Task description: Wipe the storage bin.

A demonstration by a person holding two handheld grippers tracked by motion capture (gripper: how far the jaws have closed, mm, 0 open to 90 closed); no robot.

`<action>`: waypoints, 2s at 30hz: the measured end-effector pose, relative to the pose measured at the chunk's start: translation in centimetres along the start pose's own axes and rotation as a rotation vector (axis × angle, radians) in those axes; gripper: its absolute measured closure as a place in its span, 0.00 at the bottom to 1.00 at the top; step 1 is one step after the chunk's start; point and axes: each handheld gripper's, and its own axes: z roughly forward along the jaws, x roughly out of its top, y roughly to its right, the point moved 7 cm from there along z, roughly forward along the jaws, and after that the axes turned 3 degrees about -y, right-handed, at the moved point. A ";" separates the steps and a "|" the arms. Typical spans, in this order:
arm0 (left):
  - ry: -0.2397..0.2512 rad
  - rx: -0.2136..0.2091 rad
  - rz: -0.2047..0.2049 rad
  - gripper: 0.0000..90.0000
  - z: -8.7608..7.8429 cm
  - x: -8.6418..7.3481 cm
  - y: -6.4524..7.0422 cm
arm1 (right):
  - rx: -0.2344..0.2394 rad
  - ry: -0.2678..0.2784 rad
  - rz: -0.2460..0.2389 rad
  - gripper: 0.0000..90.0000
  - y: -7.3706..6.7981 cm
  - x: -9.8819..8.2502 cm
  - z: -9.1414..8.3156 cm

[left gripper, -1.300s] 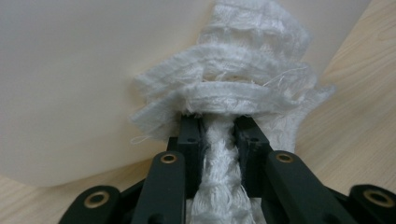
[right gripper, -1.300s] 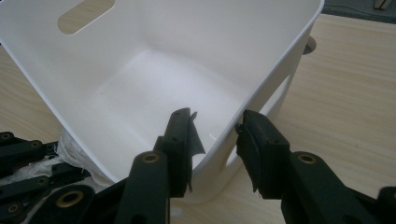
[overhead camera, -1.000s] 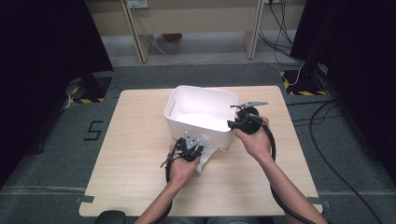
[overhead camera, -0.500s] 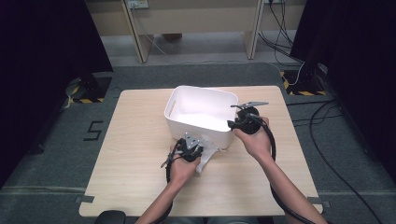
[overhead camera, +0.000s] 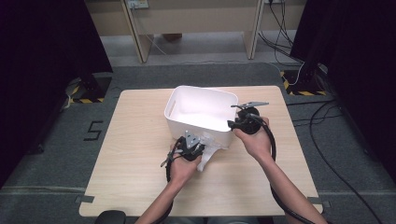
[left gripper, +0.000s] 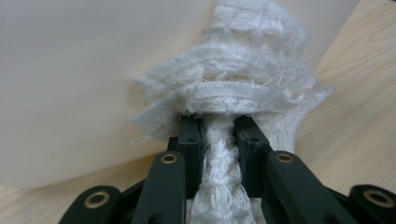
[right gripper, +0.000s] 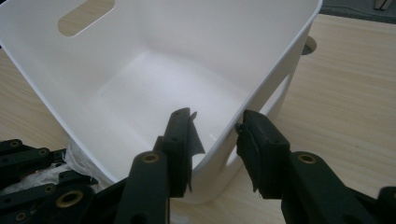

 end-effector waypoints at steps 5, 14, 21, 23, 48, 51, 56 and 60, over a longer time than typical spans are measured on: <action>0.028 -0.006 0.013 0.84 -1.0 1.3 0.3 | 0.000 0.001 -0.001 0.71 0.0 0.0 0.0; 0.065 -0.019 0.023 0.84 -2.2 3.1 0.8 | 0.000 0.002 0.000 0.72 0.1 0.0 0.0; 0.071 -0.017 0.032 0.84 -2.5 3.6 0.9 | 0.001 0.004 -0.001 0.72 0.1 0.0 0.0; 0.074 -0.017 0.029 0.84 -2.5 3.6 0.9 | -0.001 0.006 0.000 0.72 0.1 0.0 0.0; 0.047 -0.022 0.044 0.84 -1.0 2.4 1.5 | -0.007 0.008 -0.004 0.72 0.1 0.0 0.0; 0.043 -0.025 0.045 0.84 -0.8 2.2 1.5 | -0.006 0.008 -0.002 0.72 0.1 0.0 0.0; 0.031 -0.025 0.045 0.84 -0.5 1.8 1.7 | -0.007 0.009 -0.004 0.72 0.1 0.0 0.0; 0.025 -0.028 0.045 0.84 -0.2 1.6 1.8 | -0.007 0.009 -0.005 0.72 0.1 0.0 0.0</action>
